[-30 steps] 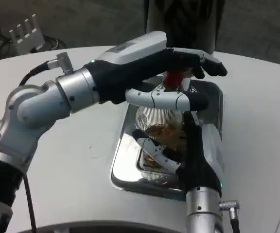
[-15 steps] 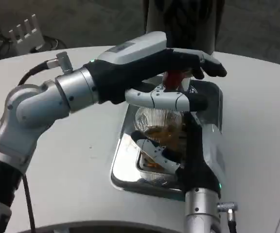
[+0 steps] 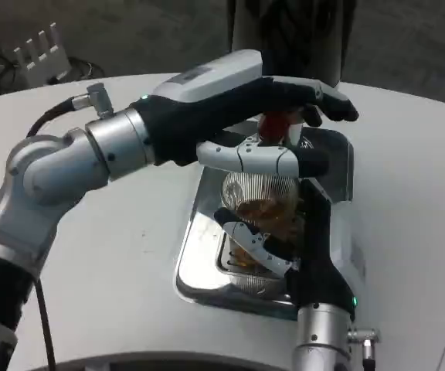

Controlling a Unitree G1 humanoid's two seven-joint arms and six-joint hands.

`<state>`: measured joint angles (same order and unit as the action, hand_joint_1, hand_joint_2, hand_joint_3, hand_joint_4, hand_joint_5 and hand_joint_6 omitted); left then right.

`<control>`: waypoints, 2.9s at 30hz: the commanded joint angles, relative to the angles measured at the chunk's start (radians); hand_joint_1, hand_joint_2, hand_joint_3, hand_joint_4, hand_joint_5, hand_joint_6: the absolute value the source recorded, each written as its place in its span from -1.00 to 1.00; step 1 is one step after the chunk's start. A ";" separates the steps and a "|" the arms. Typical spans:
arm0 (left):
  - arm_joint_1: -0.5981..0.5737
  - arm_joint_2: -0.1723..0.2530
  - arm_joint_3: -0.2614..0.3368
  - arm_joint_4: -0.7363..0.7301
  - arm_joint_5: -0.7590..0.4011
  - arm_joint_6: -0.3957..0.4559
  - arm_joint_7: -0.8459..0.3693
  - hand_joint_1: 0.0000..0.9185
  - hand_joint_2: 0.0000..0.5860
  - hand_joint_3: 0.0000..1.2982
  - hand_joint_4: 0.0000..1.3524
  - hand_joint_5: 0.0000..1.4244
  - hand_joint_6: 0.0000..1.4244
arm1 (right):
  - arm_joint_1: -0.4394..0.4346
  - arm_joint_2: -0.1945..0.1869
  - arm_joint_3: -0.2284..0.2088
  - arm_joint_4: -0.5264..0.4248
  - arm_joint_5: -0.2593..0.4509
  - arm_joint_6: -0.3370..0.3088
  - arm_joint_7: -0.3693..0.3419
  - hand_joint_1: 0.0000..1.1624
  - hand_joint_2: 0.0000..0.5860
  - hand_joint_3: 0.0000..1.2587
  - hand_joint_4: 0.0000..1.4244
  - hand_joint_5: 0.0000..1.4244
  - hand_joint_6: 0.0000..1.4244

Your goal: Grasp the cup under the faucet to collect the drink, then remove the cup.

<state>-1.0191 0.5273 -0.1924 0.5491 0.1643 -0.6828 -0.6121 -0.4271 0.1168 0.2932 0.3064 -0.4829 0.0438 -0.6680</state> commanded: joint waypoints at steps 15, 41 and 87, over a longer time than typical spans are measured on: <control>0.025 -0.043 0.116 0.017 -0.092 -0.023 0.049 -1.00 -0.63 -0.51 -0.52 -0.39 -0.44 | 0.023 0.049 -0.027 -0.028 0.040 -0.032 0.000 0.34 -0.24 0.12 0.14 0.24 -0.54; 0.066 -0.036 0.188 -0.050 -0.167 0.016 0.045 -1.00 -0.60 -0.45 -0.46 -0.36 -0.40 | 0.221 -0.034 -0.032 -0.308 0.013 -0.023 0.130 0.37 -0.32 0.27 0.26 0.35 -0.45; 0.713 0.090 0.417 -0.505 -0.118 0.286 0.189 -1.00 -0.61 -0.44 -0.47 -0.38 -0.42 | 0.579 -0.121 -0.135 -0.834 -0.005 0.022 0.481 0.36 -0.37 0.33 0.31 0.42 -0.41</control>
<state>-0.3506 0.5997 0.2254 0.0752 0.0193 -0.4189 -0.4365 0.1499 -0.0104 0.1558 -0.4827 -0.4884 0.0622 -0.1972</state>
